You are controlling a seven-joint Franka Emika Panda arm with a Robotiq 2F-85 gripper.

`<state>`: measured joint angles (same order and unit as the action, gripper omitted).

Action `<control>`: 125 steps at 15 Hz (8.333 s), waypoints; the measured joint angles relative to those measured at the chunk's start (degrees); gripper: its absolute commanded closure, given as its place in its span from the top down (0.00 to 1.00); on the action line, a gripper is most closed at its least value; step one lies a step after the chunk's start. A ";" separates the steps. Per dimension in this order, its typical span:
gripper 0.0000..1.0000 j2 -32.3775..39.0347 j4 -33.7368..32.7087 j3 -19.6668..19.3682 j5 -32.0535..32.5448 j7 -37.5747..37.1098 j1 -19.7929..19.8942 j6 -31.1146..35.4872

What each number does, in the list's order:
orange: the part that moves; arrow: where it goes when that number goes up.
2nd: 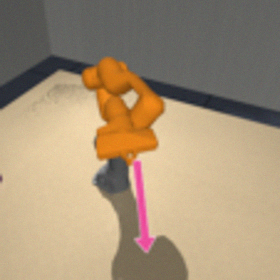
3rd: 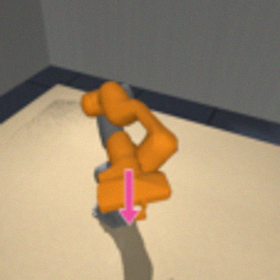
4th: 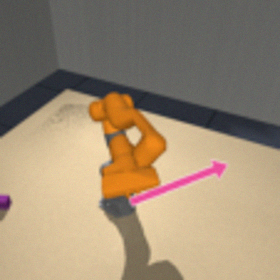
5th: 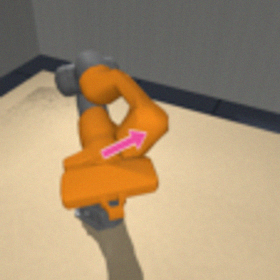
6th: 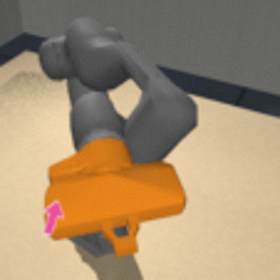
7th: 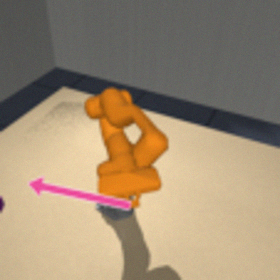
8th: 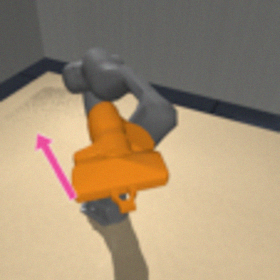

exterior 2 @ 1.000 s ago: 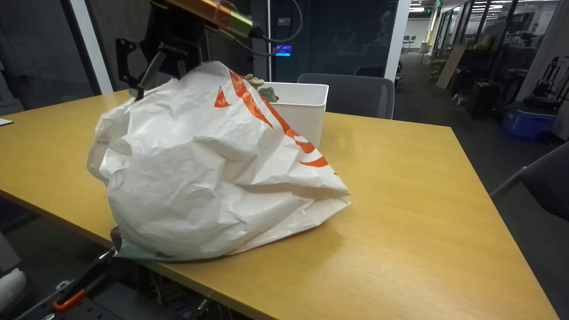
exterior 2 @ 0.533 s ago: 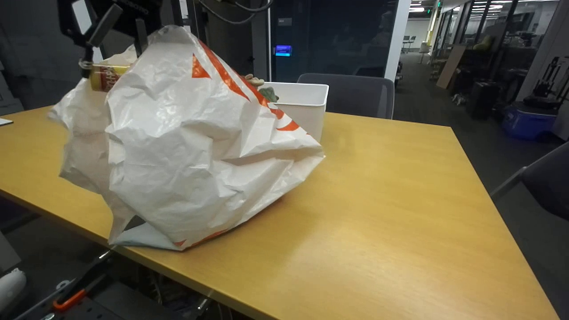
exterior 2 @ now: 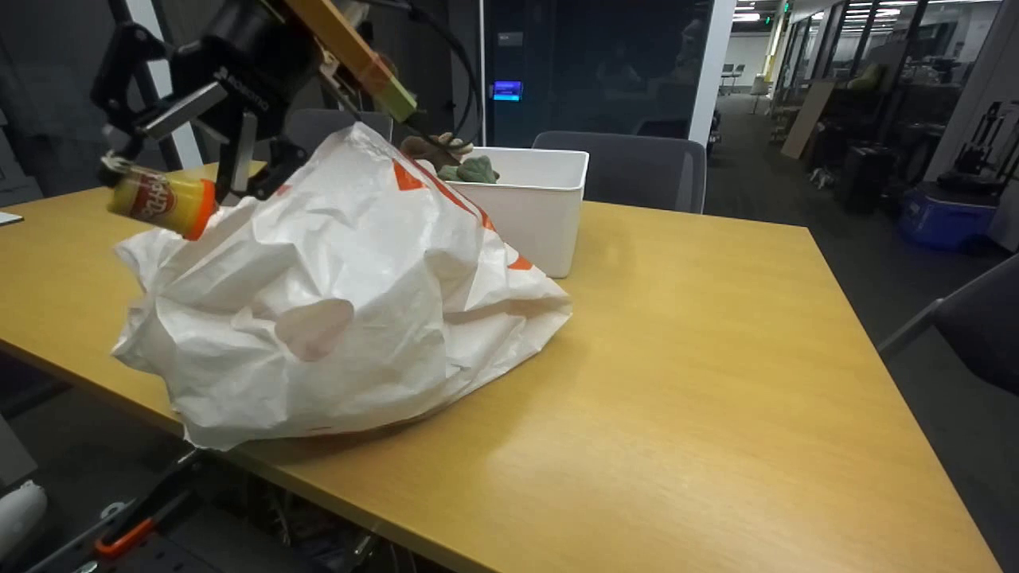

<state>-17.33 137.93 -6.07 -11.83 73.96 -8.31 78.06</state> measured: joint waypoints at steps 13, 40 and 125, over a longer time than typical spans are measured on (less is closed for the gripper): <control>0.32 0.30 -9.35 4.26 -3.67 -0.82 1.11 -1.91; 1.00 33.30 -33.41 7.29 49.33 -75.86 -1.68 53.28; 1.00 -20.48 19.84 1.83 21.48 -40.60 -1.16 42.18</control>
<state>-37.81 157.77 -4.24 9.65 33.36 -9.47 120.24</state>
